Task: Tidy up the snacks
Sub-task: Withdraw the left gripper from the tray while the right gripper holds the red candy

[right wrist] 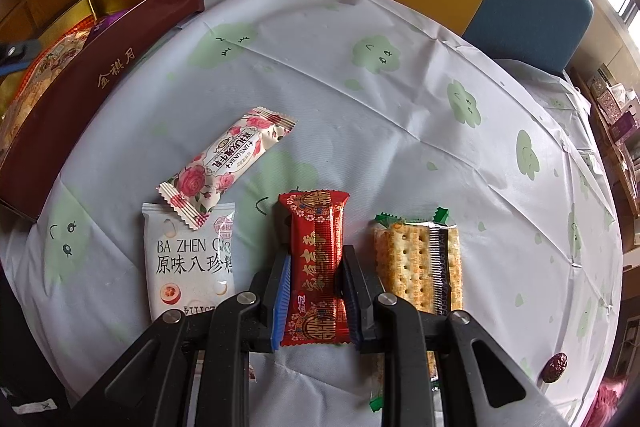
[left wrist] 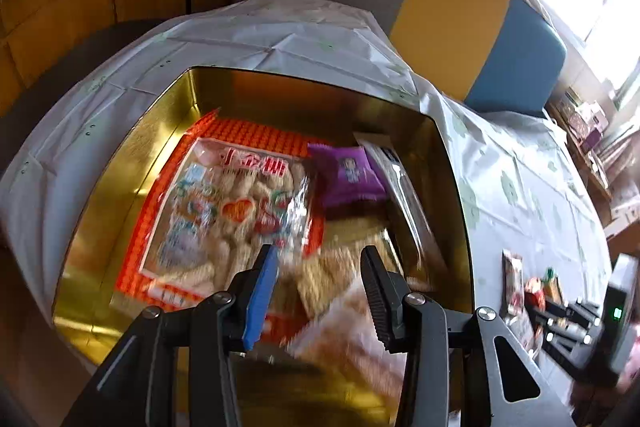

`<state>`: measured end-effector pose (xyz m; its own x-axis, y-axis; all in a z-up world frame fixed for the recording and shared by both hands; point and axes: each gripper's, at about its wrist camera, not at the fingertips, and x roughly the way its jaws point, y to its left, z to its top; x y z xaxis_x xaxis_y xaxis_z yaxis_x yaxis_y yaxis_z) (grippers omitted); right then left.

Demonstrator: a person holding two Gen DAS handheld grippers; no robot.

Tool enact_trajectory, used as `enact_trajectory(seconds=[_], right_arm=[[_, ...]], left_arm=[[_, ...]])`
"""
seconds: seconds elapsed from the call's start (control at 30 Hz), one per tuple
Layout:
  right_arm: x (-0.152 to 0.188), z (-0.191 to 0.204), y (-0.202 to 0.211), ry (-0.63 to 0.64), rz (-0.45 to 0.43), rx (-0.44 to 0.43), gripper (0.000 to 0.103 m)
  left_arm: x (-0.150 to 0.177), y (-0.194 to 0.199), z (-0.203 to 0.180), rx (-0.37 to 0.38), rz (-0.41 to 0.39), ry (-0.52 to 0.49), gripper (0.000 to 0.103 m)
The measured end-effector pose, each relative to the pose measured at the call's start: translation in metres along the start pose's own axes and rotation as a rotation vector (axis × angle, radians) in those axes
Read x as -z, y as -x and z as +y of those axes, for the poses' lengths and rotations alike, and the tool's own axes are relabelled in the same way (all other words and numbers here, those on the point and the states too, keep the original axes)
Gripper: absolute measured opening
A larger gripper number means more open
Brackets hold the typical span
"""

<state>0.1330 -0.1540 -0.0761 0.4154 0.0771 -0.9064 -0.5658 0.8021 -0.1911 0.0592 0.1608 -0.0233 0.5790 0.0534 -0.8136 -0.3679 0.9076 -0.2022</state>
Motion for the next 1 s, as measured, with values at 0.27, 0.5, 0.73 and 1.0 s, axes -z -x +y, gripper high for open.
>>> enact_trajectory(seconds=[0.27, 0.5, 0.73, 1.0], right_arm=[[0.001, 0.001, 0.000, 0.005, -0.004, 0.006, 0.025], [0.001, 0.001, 0.000, 0.005, -0.006, 0.007, 0.025], [0.001, 0.001, 0.001, 0.002, -0.005, 0.004, 0.024], [0.000, 0.000, 0.001, 0.001, -0.005, 0.003, 0.024]], left_arm=[[0.027, 0.025, -0.009, -0.006, -0.044, -0.074, 0.044], [0.042, 0.041, -0.020, 0.020, -0.071, -0.137, 0.044], [0.052, 0.049, -0.034, 0.065, -0.083, -0.195, 0.044], [0.065, 0.062, -0.060, 0.129, -0.110, -0.294, 0.044]])
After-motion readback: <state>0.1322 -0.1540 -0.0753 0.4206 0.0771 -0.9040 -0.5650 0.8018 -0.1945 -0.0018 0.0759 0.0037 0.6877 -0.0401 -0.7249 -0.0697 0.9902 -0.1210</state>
